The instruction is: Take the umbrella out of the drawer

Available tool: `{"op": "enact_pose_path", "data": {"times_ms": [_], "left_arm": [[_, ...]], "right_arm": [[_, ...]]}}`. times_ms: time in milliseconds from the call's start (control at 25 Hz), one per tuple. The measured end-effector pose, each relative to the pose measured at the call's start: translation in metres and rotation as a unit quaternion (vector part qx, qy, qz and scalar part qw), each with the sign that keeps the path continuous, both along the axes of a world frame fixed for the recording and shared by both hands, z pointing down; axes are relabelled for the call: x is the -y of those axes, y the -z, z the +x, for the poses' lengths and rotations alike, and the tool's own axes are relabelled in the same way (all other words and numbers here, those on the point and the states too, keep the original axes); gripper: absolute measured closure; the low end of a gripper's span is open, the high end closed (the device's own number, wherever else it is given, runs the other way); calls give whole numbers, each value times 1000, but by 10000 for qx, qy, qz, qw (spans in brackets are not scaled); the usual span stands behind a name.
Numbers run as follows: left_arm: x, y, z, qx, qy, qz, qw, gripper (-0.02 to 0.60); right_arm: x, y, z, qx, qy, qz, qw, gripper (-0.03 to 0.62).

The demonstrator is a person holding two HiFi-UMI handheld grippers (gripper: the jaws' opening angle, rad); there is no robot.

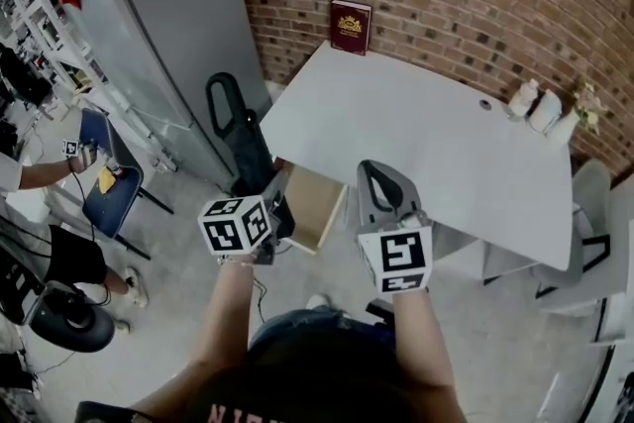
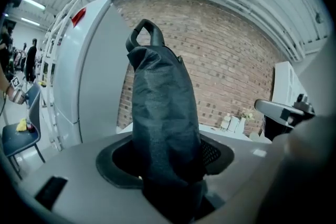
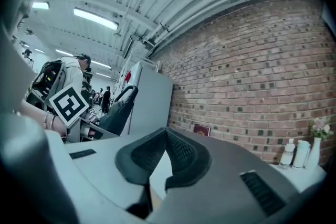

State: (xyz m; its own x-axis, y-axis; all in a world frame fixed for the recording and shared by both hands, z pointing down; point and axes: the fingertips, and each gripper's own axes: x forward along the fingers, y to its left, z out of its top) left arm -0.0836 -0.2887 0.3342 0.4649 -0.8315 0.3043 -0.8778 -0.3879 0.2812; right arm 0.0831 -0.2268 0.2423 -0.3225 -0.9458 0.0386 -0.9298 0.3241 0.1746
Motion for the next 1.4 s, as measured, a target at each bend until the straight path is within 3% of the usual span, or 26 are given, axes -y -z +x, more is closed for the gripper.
{"op": "enact_pose_path", "data": {"times_ms": [320,520,680,1000,1400], "left_arm": [[-6,55,5,249,-108,1324,9908,321],[-16,102,-4,608,-75,2326,9706,321],[-21,133,-11,880,-25,2829,9551,320],[-24,159,-25,902,128,3153,9446,319],[-26,177,-37,772,234,3304,9404,319]], "right_arm": [[3,15,3,140,64,190,9997,602],[4,27,4,247,73,335,9991,602],[1,45,6,331,52,569,9978,602],[-2,82,27,301,-189,988,9945,602],[-9,94,30,159,-261,1162,9928,602]]}}
